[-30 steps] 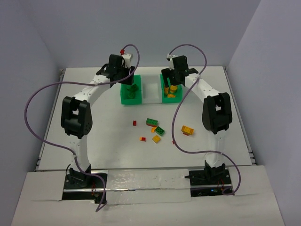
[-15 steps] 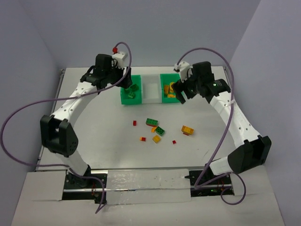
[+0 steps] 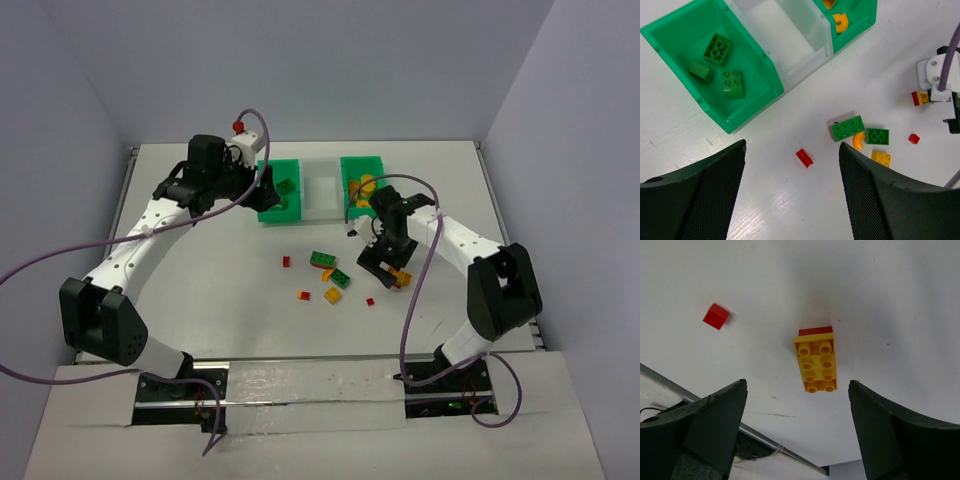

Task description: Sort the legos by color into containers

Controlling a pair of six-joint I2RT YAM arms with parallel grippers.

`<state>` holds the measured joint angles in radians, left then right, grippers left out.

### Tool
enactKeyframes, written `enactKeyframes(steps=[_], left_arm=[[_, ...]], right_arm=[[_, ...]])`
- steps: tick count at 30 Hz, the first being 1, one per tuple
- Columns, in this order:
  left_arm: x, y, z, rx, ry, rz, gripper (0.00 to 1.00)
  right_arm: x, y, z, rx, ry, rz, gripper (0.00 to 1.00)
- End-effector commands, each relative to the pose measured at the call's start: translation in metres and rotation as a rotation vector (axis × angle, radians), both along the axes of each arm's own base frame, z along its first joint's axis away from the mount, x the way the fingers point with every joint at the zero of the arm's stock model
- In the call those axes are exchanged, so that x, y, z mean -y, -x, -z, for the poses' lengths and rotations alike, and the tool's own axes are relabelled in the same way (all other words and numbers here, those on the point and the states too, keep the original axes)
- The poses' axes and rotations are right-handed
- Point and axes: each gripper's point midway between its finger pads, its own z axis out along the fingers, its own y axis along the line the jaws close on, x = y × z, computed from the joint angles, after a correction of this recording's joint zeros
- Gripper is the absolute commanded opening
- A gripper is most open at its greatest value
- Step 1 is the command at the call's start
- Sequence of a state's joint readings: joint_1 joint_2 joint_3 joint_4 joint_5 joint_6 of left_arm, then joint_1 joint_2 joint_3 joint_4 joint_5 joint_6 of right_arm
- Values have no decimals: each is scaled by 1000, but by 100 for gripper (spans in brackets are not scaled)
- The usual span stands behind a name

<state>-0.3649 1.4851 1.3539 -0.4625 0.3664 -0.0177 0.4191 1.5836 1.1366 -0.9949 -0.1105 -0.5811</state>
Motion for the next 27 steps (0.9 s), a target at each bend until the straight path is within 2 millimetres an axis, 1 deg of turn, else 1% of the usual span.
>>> enactKeyframes(steps=[1, 5, 8, 9, 11, 13, 14, 15, 17, 20, 21, 22, 23, 24, 25, 26, 27], left_arm=[[4, 9, -17, 37, 28, 36, 81], [6, 9, -17, 27, 34, 45, 81], [6, 9, -18, 33, 34, 46, 81], [6, 9, -17, 33, 33, 45, 81], [5, 10, -14, 28, 31, 44, 80], [5, 10, -11, 25, 30, 44, 80], [5, 10, -11, 25, 30, 44, 80], [5, 10, -10, 24, 30, 45, 80], [6, 10, -9, 23, 30, 46, 80], [6, 10, -10, 20, 33, 51, 80], [7, 12, -10, 14, 37, 60, 80], [9, 15, -8, 13, 36, 83, 80], [11, 20, -9, 19, 40, 118, 82], [14, 28, -12, 18, 58, 156, 84], [18, 34, -10, 6, 76, 187, 85], [21, 42, -17, 16, 100, 221, 95], [24, 50, -18, 12, 123, 253, 99]], right_arm=[[8, -11, 9, 8, 70, -23, 89], [11, -13, 23, -22, 101, -37, 89], [14, -14, 29, -34, 124, -49, 84], [15, -14, 30, -35, 128, -50, 80], [15, -15, 31, -37, 133, -58, 68], [15, -17, 31, -32, 137, -60, 51], [15, -18, 31, -31, 137, -60, 45], [14, -19, 31, -32, 137, -60, 42], [15, -19, 33, -37, 144, -63, 40], [20, -20, 34, -33, 169, -64, 28], [18, -19, 33, -38, 162, -64, 20], [16, -20, 29, -36, 149, -64, 10], [9, -22, 19, -31, 113, -62, 2], [-1, -21, 7, -34, 52, -59, 0], [-13, -26, -2, -21, -10, -61, 0], [-24, -23, -19, -25, -80, -57, 0], [-38, -26, -35, -18, -160, -60, 0]])
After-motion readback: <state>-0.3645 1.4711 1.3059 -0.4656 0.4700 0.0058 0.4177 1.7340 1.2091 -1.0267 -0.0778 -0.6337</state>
